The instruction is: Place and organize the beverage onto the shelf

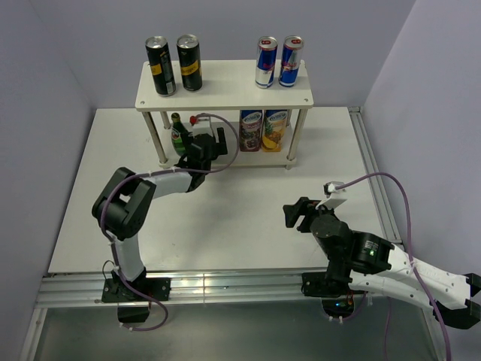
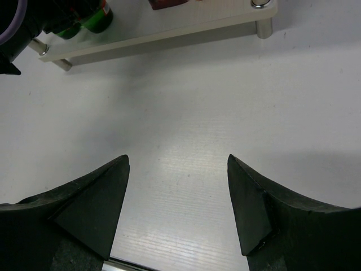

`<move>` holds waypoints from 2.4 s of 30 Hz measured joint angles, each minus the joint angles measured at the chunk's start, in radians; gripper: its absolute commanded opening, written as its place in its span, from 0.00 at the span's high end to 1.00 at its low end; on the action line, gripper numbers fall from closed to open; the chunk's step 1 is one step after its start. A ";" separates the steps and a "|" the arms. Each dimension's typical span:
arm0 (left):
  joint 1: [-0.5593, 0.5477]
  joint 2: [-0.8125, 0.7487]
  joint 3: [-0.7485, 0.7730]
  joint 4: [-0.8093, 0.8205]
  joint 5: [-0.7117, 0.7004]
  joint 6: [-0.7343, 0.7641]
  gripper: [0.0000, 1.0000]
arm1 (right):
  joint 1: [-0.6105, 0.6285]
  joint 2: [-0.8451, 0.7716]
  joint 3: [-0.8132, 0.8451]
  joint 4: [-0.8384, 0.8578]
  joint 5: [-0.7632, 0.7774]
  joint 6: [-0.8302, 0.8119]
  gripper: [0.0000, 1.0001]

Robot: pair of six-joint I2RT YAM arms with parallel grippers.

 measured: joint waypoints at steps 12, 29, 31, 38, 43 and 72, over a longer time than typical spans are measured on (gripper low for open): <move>-0.092 -0.154 -0.146 -0.026 -0.059 -0.013 0.01 | 0.000 -0.014 0.000 0.000 0.003 0.000 0.23; -0.308 -0.803 -0.327 -0.528 -0.170 -0.191 0.01 | 0.000 0.035 0.065 -0.040 -0.004 0.009 0.25; -0.325 -0.890 -0.315 -0.631 -0.174 -0.211 0.01 | 0.000 0.053 0.143 -0.042 -0.015 -0.006 0.24; -0.381 -1.086 -0.103 -0.941 -0.175 -0.256 0.01 | 0.000 0.100 0.433 0.015 -0.051 -0.134 0.21; -0.381 -1.174 -0.002 -0.988 -0.137 -0.217 0.01 | 0.000 0.145 0.553 0.051 -0.082 -0.220 0.18; -0.381 -1.269 -0.043 -1.020 -0.135 -0.107 0.01 | 0.000 0.182 0.573 0.098 -0.074 -0.386 0.15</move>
